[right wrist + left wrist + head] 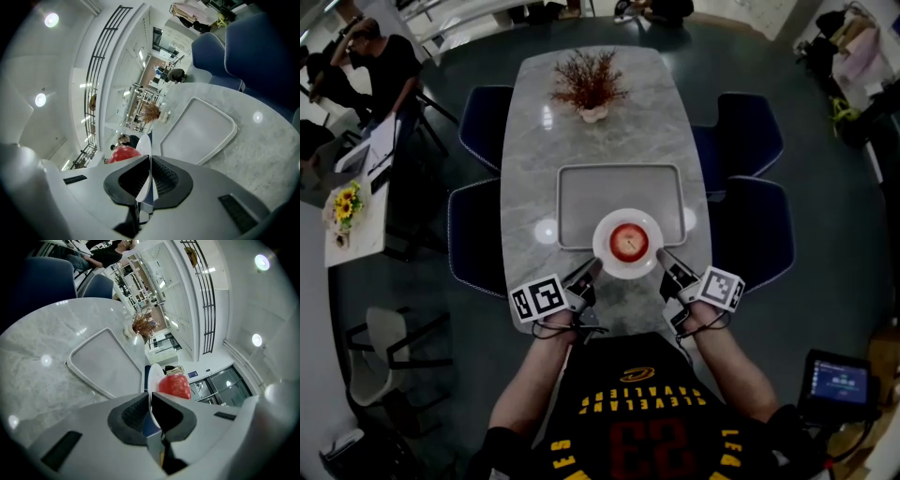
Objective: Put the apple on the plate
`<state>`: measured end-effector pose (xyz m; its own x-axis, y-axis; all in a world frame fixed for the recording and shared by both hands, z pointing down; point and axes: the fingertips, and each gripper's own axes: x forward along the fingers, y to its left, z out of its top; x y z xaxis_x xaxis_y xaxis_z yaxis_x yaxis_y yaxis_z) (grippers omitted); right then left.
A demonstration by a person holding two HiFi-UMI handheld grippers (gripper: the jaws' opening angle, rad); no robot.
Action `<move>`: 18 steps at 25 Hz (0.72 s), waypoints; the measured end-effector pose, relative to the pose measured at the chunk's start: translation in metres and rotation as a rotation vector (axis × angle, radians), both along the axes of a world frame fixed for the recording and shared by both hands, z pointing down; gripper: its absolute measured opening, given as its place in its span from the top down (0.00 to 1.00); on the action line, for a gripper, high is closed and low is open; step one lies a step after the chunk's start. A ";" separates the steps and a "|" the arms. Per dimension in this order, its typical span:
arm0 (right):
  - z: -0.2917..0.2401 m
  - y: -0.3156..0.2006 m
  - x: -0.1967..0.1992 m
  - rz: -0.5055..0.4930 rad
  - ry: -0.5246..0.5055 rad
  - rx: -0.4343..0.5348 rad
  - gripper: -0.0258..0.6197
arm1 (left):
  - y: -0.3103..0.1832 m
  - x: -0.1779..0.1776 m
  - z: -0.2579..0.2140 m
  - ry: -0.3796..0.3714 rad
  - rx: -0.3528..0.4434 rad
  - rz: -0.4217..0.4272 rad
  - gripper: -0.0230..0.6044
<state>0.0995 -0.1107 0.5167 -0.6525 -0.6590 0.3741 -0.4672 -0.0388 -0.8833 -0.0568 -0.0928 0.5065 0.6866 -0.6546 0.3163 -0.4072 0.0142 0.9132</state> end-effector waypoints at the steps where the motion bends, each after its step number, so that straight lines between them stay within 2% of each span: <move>1: -0.002 -0.004 -0.002 0.000 -0.006 0.004 0.92 | -0.004 -0.001 -0.002 -0.001 0.006 -0.001 0.92; 7: -0.015 -0.030 -0.010 -0.018 -0.006 0.046 0.92 | -0.028 -0.009 -0.016 -0.003 0.034 -0.014 0.92; 18: 0.006 -0.075 -0.015 -0.020 0.002 0.010 0.92 | -0.073 -0.012 -0.004 -0.009 0.021 -0.012 0.93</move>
<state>0.0843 -0.1860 0.5225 -0.6651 -0.6493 0.3688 -0.4697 -0.0202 -0.8826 -0.0685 -0.1661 0.5024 0.6755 -0.6696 0.3088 -0.4155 0.0003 0.9096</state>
